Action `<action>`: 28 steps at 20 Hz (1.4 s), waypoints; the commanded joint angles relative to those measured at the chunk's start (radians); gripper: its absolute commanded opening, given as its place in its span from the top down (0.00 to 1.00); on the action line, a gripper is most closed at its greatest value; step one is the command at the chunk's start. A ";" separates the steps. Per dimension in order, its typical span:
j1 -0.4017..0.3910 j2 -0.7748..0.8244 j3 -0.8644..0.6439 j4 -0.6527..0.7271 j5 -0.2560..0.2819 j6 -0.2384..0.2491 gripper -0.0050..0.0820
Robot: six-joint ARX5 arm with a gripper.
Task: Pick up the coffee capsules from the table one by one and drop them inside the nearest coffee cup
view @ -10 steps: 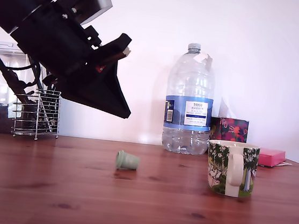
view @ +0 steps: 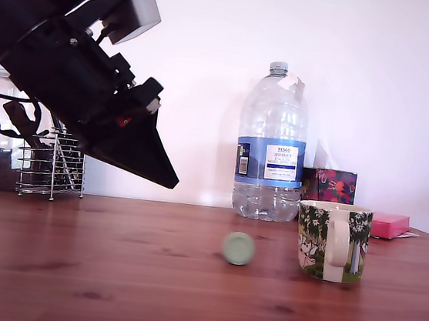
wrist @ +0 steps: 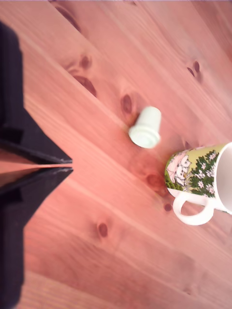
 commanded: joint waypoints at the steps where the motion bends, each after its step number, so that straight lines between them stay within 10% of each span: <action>1: 0.001 0.005 -0.017 0.010 0.023 0.015 0.93; 5: 0.001 0.006 -0.017 0.045 0.155 0.070 0.61; 9: 0.001 0.006 -0.017 0.052 0.152 0.096 0.57; 14: 0.001 0.014 -0.017 0.060 0.130 0.284 0.56; 19: 0.005 0.055 -0.016 0.125 0.122 0.432 0.17; 28: 0.006 0.100 0.034 0.111 0.110 0.557 0.17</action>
